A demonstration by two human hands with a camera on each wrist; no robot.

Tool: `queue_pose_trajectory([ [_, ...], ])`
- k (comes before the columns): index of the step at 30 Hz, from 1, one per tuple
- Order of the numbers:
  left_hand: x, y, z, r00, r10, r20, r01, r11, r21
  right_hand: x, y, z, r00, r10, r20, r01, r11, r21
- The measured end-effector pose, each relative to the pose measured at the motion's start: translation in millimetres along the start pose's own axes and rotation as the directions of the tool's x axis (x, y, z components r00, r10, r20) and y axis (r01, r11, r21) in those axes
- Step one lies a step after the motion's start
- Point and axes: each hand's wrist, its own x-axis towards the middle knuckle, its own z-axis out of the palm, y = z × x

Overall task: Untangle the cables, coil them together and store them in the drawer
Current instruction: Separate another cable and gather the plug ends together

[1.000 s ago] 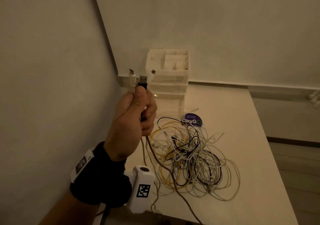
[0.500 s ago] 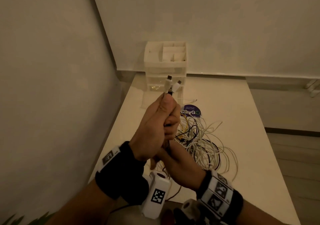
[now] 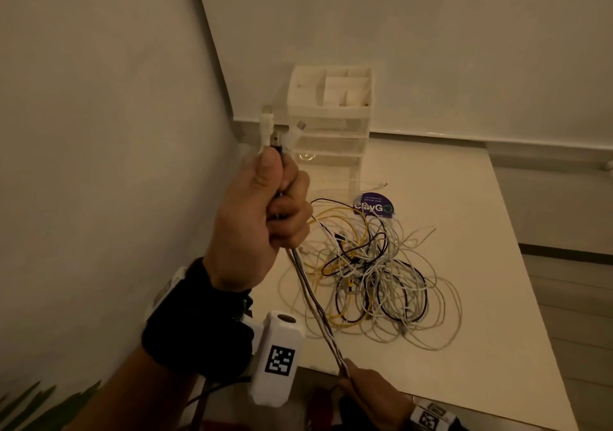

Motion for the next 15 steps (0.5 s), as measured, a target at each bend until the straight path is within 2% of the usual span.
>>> queue_pose_trajectory([
  [4,-4.5,8.0,2.1,0.999,0.032,-0.003,-0.032,0.996,-0.082,5.6,13.4,13.0,0.981,0.161,0.105,-0.152,0.985,-0.087],
  [7,-4.1,27.3,2.5,0.997,0.081,0.003,-0.081,0.996,-0.028,8.5,25.2,16.3,0.951,0.254,0.177,-0.235,0.964,-0.124],
  [10,-2.5,16.4,4.6,0.999,0.051,0.009,-0.05,0.999,-0.009,2.0,29.3,17.6,0.933,0.283,0.22,-0.258,0.956,-0.136],
  [13,-1.1,-1.3,5.9,0.999,0.008,0.046,-0.006,1.0,-0.024,-5.5,33.8,21.0,0.929,0.288,0.231,-0.285,0.957,-0.047],
  [15,-0.6,-2.9,4.8,0.997,0.002,0.077,0.0,1.0,-0.028,-9.1,35.1,8.9,0.928,0.298,0.223,-0.295,0.954,-0.045],
])
